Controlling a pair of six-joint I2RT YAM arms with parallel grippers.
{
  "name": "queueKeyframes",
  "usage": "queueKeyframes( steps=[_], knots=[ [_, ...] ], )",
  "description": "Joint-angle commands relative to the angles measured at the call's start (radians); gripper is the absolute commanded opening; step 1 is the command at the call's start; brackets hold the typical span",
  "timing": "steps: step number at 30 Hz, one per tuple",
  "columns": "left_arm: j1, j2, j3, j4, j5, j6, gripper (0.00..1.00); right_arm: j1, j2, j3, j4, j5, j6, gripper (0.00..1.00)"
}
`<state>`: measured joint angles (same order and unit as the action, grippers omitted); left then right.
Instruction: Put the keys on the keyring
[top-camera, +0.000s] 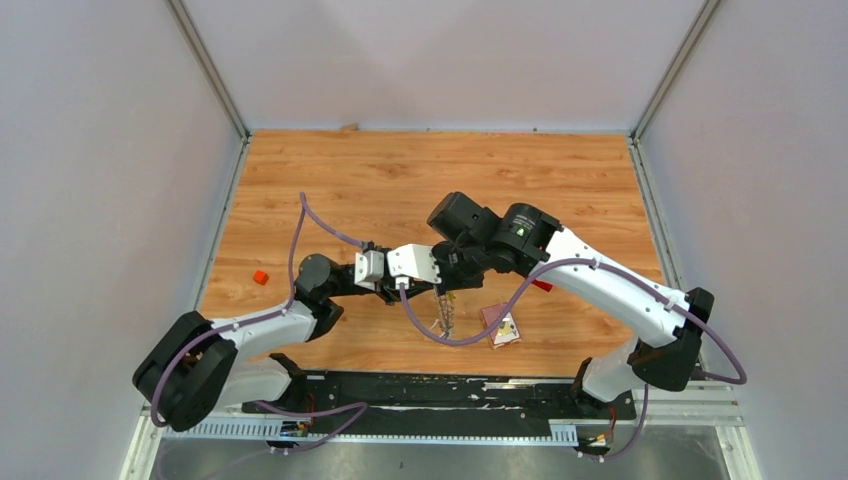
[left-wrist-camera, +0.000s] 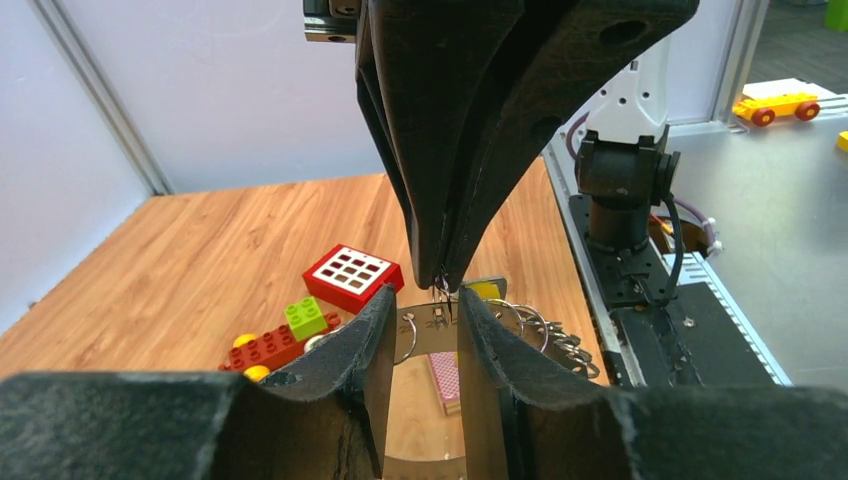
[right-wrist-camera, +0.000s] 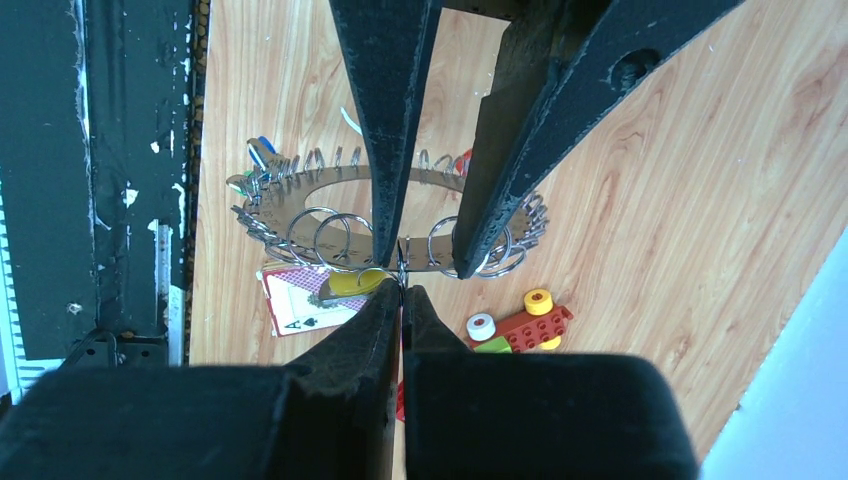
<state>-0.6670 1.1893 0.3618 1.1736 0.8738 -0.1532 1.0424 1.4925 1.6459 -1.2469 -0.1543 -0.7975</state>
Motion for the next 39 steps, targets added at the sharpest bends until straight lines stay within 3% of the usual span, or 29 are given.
queueKeyframes(
  steps=[1, 17, 22, 26, 31, 37, 38, 39],
  knots=[
    [0.002, 0.017, -0.006, 0.111, 0.014, -0.038, 0.36, 0.014, 0.007, 0.057, 0.011, 0.050, -0.010, 0.00],
    [-0.006, 0.031, 0.004, 0.056, 0.011, -0.017, 0.28, 0.040, 0.021, 0.071, 0.020, 0.075, 0.001, 0.00],
    [-0.008, 0.030, 0.008, 0.041, 0.019, -0.010, 0.16, 0.042, 0.023, 0.075, 0.024, 0.075, 0.003, 0.00],
    [-0.008, 0.030, 0.009, 0.036, 0.021, -0.014, 0.00, 0.042, 0.022, 0.073, 0.028, 0.071, 0.007, 0.00],
    [-0.008, 0.018, -0.013, 0.087, -0.013, -0.043, 0.00, 0.039, -0.003, 0.043, 0.067, 0.071, 0.023, 0.00],
    [-0.006, -0.001, -0.030, 0.157, -0.036, -0.081, 0.00, -0.026, -0.085, -0.040, 0.139, -0.018, 0.047, 0.27],
    [-0.006, -0.004, -0.030, 0.164, -0.034, -0.086, 0.00, -0.049, -0.097, -0.046, 0.145, -0.052, 0.052, 0.31],
    [-0.006, -0.012, -0.031, 0.176, -0.033, -0.096, 0.00, -0.118, -0.139, -0.068, 0.162, -0.191, 0.066, 0.44]
  ],
)
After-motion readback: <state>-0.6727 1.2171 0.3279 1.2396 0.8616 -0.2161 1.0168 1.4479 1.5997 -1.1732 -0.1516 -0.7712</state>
